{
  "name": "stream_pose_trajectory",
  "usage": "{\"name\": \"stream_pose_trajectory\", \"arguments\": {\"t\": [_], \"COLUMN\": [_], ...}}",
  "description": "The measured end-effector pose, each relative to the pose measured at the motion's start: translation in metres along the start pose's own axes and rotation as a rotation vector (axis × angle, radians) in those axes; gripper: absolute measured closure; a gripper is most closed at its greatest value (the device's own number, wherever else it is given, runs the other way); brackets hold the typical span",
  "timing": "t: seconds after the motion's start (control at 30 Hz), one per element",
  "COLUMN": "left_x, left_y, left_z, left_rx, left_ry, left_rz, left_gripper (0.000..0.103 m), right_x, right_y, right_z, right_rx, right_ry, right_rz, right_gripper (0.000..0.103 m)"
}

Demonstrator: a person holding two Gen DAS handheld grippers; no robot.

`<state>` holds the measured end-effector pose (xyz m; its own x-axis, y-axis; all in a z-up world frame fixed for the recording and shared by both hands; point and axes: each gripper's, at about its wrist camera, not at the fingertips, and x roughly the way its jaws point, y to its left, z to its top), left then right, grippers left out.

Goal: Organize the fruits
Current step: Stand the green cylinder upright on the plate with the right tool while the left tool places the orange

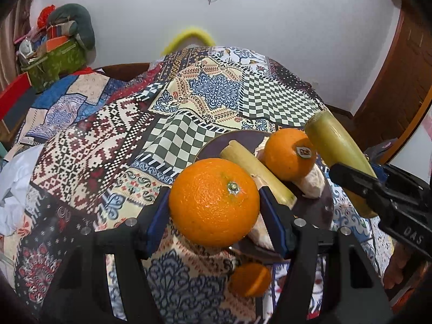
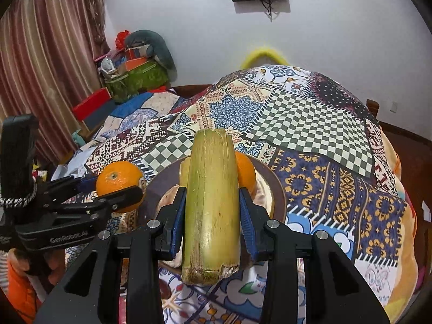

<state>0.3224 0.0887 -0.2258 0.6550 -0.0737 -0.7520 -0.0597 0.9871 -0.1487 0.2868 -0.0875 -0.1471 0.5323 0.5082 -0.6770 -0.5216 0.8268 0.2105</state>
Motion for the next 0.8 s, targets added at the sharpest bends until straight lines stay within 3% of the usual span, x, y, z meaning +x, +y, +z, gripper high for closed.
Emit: {"name": "stream_pose_trajectory", "arguments": {"t": [0.57,0.8], "left_x": [0.042,0.052], "left_y": [-0.005,0.002], "left_z": [0.016,0.02], "left_rx": [0.029,-0.004], "left_ry": [0.054,0.093], "left_rz": [0.057,0.039], "left_gripper": [0.039,0.038], "right_x": [0.027,0.027], "right_y": [-0.002,0.0], "right_z": [-0.01,-0.008], "right_rx": [-0.031,-0.051], "right_ry": [0.089,0.098], "right_rz": [0.013,0.002], "right_gripper": [0.069,0.069]}}
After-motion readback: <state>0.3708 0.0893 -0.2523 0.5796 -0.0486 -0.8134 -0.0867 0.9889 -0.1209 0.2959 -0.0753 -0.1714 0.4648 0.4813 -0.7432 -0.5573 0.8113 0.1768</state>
